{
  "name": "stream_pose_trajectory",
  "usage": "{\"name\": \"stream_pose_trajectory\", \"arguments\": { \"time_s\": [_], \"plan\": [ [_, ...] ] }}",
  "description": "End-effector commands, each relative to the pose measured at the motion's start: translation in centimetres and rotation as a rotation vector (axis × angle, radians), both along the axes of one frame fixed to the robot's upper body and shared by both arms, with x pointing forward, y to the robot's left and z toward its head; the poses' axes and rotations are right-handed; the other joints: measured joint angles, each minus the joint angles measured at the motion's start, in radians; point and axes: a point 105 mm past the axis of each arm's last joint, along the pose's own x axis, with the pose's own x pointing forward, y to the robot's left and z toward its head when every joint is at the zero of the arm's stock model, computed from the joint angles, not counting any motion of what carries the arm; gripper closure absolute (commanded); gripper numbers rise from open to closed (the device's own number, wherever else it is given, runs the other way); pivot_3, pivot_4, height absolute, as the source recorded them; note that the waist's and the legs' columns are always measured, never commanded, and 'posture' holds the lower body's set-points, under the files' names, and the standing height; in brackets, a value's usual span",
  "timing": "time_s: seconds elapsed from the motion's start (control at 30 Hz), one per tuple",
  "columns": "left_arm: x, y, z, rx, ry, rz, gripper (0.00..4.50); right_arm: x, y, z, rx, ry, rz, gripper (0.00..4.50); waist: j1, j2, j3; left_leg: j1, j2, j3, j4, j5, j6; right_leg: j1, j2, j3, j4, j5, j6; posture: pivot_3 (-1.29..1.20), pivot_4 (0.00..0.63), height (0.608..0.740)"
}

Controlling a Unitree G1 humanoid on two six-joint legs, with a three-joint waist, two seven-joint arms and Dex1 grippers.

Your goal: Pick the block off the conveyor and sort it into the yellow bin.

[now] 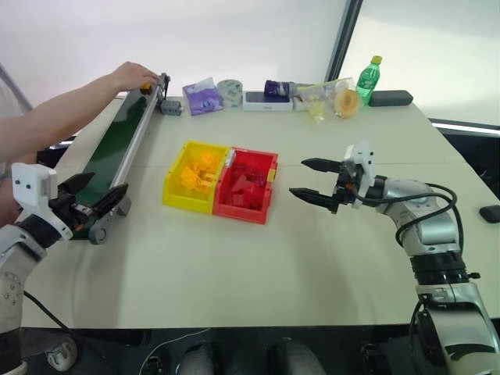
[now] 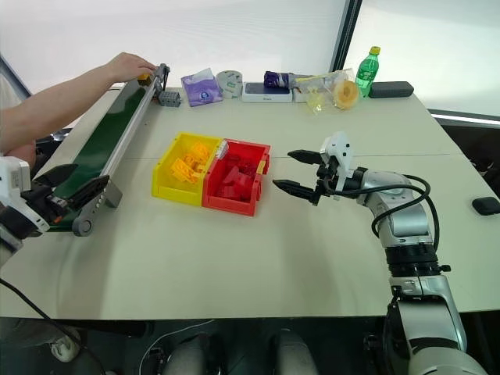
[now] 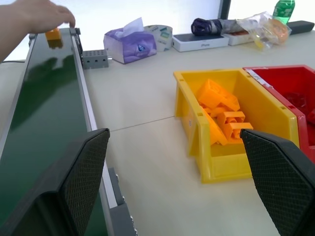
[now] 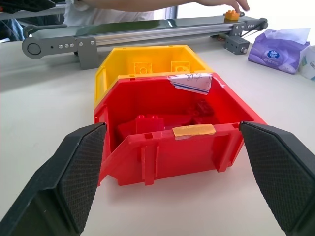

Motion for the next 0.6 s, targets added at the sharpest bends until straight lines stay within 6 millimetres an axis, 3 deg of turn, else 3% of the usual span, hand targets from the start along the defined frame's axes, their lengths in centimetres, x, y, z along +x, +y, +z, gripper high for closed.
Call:
{"name": "stream_pose_trajectory", "arguments": {
  "time_s": [0.03, 0.27, 0.6],
  "plan": [
    [-0.4, 0.6, 1.3, 0.02, -0.059, 0.027, 0.02, -0.2, 0.1, 1.4, -0.004, -0.066, 0.014, 0.0, 0.0, 0.0, 0.0, 0.0, 0.0, 0.0, 0.0, 0.0, 0.0, 0.0, 0.0, 0.0, 0.0, 0.0, 0.0, 0.0, 0.15, 0.74],
    [-1.2, 1.3, 1.1, 0.04, -0.065, 0.079, 0.02, -0.2, 0.1, 1.4, -0.004, -0.066, 0.016, 0.0, 0.0, 0.0, 0.0, 0.0, 0.0, 0.0, 0.0, 0.0, 0.0, 0.0, 0.0, 0.0, 0.0, 0.0, 0.0, 0.0, 0.15, 0.74],
    [-3.1, 4.8, 0.0, 0.04, -0.118, 0.332, 0.02, -0.1, 0.3, 1.3, -0.002, -0.065, 0.031, 0.0, 0.001, 0.0, 0.0, 0.0, 0.0, 0.0, 0.0, 0.0, 0.0, 0.0, 0.0, 0.0, 0.0, 0.0, 0.0, 0.0, 0.15, 0.74]
  ]
}}
